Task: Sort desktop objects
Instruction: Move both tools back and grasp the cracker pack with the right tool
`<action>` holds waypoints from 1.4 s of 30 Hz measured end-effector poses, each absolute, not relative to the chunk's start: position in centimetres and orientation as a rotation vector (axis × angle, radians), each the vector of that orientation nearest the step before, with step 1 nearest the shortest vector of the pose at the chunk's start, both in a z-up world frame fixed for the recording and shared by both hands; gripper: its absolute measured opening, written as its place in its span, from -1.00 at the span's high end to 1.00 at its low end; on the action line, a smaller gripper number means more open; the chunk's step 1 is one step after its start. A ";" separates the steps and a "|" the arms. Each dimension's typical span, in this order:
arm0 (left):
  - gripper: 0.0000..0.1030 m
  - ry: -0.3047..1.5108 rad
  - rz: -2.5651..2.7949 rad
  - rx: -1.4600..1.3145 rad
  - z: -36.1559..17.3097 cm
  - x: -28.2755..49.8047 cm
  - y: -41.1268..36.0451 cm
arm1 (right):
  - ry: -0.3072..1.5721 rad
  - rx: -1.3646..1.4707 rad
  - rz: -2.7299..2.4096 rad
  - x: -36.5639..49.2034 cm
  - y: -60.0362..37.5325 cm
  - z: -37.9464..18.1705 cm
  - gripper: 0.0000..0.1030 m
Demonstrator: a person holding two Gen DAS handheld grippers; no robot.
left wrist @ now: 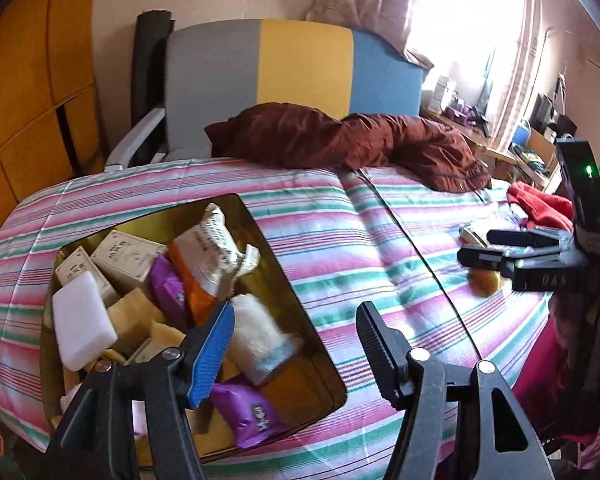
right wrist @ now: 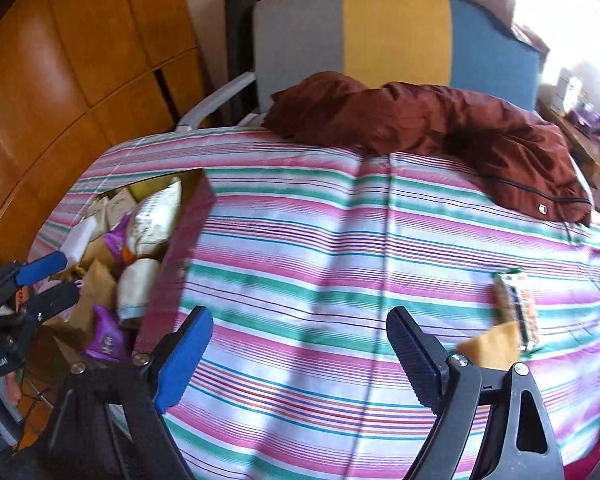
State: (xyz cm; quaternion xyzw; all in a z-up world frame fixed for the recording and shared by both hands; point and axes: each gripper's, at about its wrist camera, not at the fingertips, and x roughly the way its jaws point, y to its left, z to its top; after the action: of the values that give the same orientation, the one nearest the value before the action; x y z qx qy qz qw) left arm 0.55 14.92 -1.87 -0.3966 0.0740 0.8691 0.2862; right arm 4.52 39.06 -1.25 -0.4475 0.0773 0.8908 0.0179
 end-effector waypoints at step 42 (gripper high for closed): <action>-0.25 0.456 1.943 -1.199 -8.5 2.9 29.7 | 0.373 -1.636 2.275 1.4 60.2 -10.6 0.03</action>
State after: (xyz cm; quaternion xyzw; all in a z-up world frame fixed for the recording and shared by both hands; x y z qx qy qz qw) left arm 2.86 29.75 -8.55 -0.4729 0.1799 0.7666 0.3954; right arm 1.40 60.22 -10.57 -0.5715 0.1303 0.7948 0.1569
